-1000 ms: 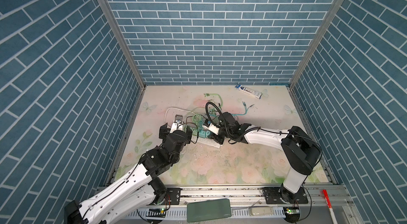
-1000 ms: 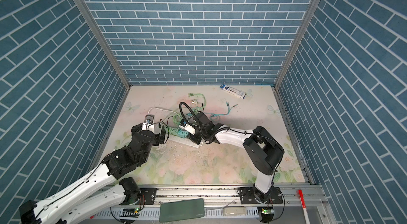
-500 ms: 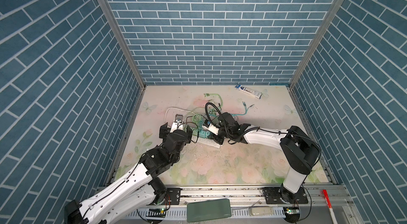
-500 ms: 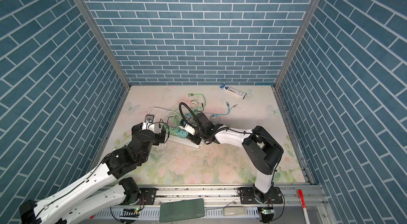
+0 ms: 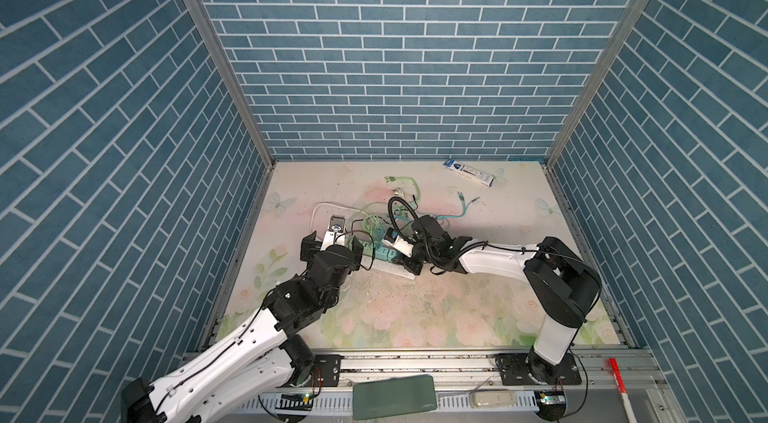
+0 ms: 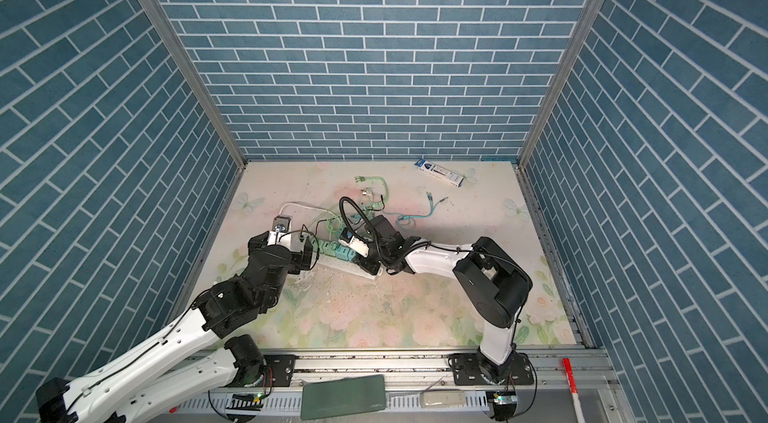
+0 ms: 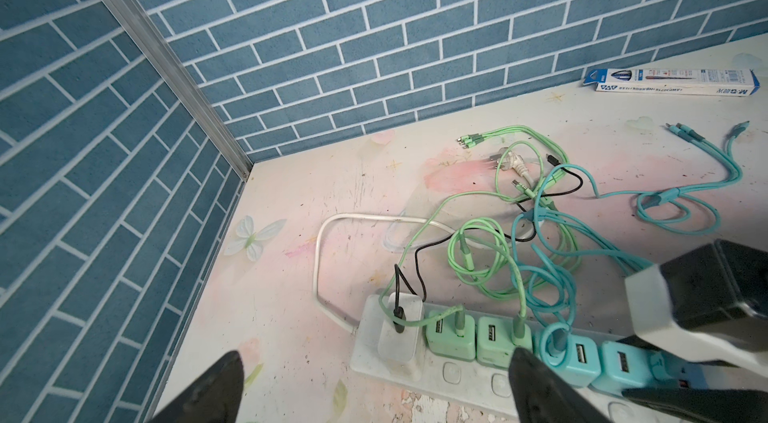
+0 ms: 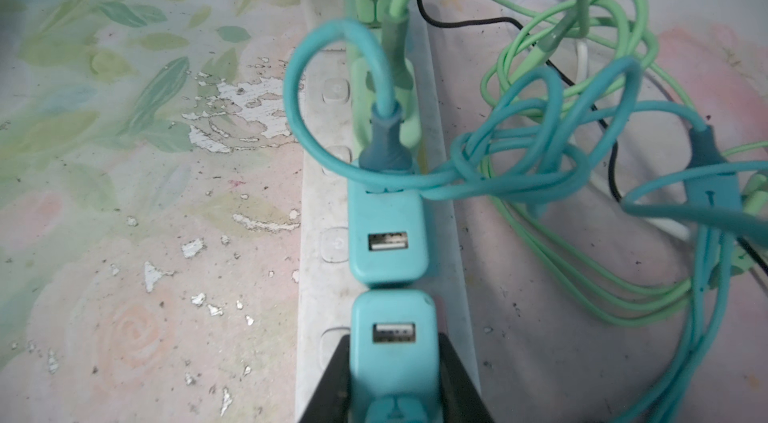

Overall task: Insert the plug
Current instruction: 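Lower the charger prongs into the empty socket beside the teal charger, then press the teal charger down into the socket with the right gripper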

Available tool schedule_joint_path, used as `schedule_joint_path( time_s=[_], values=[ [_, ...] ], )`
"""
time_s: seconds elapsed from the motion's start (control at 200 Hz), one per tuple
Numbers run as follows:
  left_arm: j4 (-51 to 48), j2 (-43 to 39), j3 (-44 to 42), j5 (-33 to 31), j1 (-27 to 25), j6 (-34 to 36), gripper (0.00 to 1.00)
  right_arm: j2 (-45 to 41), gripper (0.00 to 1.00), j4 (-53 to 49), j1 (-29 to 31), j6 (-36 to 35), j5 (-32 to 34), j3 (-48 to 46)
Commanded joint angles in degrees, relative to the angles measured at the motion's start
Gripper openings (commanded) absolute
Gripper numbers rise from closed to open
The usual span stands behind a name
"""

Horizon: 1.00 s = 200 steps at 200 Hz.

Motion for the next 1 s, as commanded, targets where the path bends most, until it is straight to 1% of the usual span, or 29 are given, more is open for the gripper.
schedule_joint_path(
  time_s=[0.0, 0.125, 0.275, 0.475, 0.585, 0.63, 0.695, 0.765, 0.82, 0.865, 0.955, 0.995],
  values=[
    [0.2, -0.7, 1.71, -1.07, 0.32, 0.14, 1.0, 4.25, 0.0, -5.48, 0.84, 1.66, 1.19, -3.53],
    [0.2, -0.82, 1.78, -1.42, 0.32, 0.38, 1.0, 5.52, 0.0, -6.54, 1.03, 1.98, 0.87, -2.89],
    [1.57, 0.4, 1.14, -1.78, 0.4, 1.09, 1.0, 8.51, 0.0, -12.2, 1.37, 1.04, 2.03, 0.83],
    [1.89, 3.35, 0.5, -4.85, 0.71, 0.45, 1.0, 10.39, 0.0, -10.6, 1.43, 2.17, 2.32, 1.83],
    [0.83, 3.51, -0.15, -5.61, 1.28, -2.07, 1.0, 10.8, 0.0, -10.17, 1.47, 3.36, 2.65, 2.57],
    [1.13, 3.25, -0.72, -6.24, 1.27, -2.47, 1.0, 10.71, 0.07, -10.28, 1.49, 3.71, 2.65, 2.86],
    [1.04, 2.9, -1.12, -7.12, 1.45, -3.11, 1.0, 10.43, 0.15, -10.91, 1.49, 4.35, 2.8, 3.66],
    [0.9, 2.46, -1.24, -7.2, 1.63, -3.22, 1.0, 9.65, 0.2, -11.73, 1.49, 4.47, 2.5, 4.22],
    [0.66, 2.27, -1.24, -7.13, 1.64, -3.19, 1.0, 8.73, 0.26, -12.14, 1.47, 4.55, 2.44, 4.41],
    [0.42, 2.3, -1.25, -7.09, 1.64, -3.39, 1.0, 7.87, 0.28, -12.39, 1.49, 4.46, 2.28, 4.49],
    [-0.44, 2.64, -0.63, -6.17, 1.6, -3.4, 1.0, 6.4, 0.38, -12.47, 1.47, 4.39, 1.67, 4.49],
    [-0.76, 2.94, -0.42, -6.08, 1.63, -3.5, 1.0, 5.82, 0.39, -12.77, 1.47, 4.27, 1.6, 4.61]
  ],
)
